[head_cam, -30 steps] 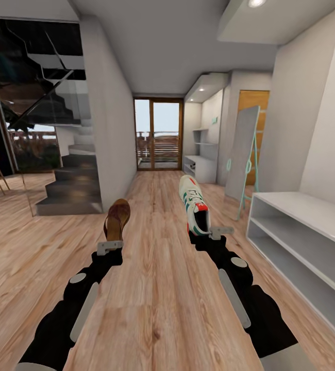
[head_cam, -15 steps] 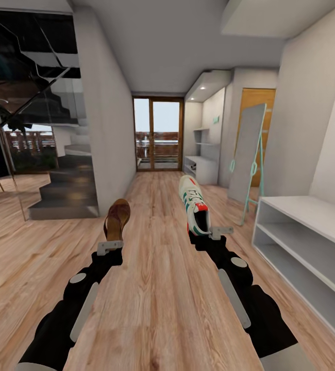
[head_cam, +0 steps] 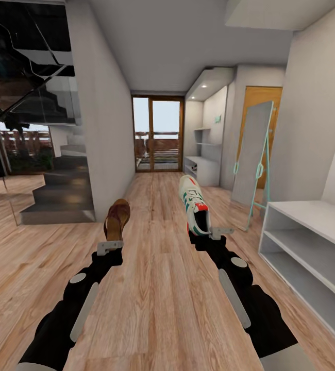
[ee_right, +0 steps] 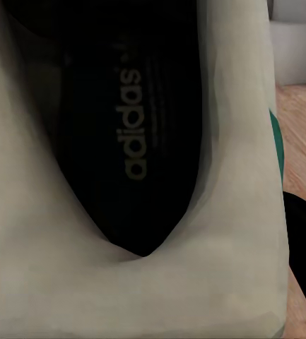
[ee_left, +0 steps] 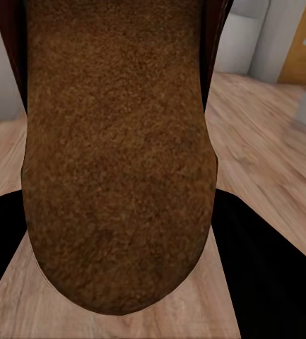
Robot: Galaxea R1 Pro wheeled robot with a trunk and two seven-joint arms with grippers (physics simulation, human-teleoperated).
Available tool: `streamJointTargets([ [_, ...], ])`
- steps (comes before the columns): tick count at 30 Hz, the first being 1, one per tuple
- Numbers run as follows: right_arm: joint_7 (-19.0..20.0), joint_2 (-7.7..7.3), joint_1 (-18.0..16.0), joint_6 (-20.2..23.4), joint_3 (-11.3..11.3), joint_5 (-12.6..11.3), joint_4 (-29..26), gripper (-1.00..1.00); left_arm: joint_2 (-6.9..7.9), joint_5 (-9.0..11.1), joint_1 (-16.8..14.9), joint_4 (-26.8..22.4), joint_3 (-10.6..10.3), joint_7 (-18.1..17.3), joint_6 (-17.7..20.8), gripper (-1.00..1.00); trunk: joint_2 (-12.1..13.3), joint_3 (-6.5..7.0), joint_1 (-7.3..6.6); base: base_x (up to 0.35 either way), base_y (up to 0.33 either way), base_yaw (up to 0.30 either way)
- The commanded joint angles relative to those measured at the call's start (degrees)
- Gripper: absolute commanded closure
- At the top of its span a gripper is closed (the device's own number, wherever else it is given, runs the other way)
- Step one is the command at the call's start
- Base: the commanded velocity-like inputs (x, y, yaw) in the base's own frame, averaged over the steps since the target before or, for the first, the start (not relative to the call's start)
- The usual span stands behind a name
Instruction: Pick up the two gym shoes and the two sandals from the corridor floor and place them onto the hallstand (shoe rack) in the corridor, making sure they are on the rack and not on the floor. Arrange them so the two gym shoes are next to each other and the two sandals are next to each other.
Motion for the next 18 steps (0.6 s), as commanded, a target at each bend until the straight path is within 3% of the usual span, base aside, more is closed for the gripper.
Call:
streamJointTargets([
  [1, -0.5, -0.01, 0.0, 0.2, 0.1, -0.6, -0.1, 1.00, 0.04, 0.5, 0.0, -0.1, -0.1, 0.2, 0.3, 1.00, 0.0, -0.07, 0.02, 0.346, 0.000, 0.000],
  [18, -0.6, -0.01, 0.0, 0.2, 0.1, -0.6, -0.1, 1.00, 0.04, 0.4, 0.0, -0.1, -0.1, 0.2, 0.3, 1.00, 0.0, -0.07, 0.02, 0.346, 0.000, 0.000],
])
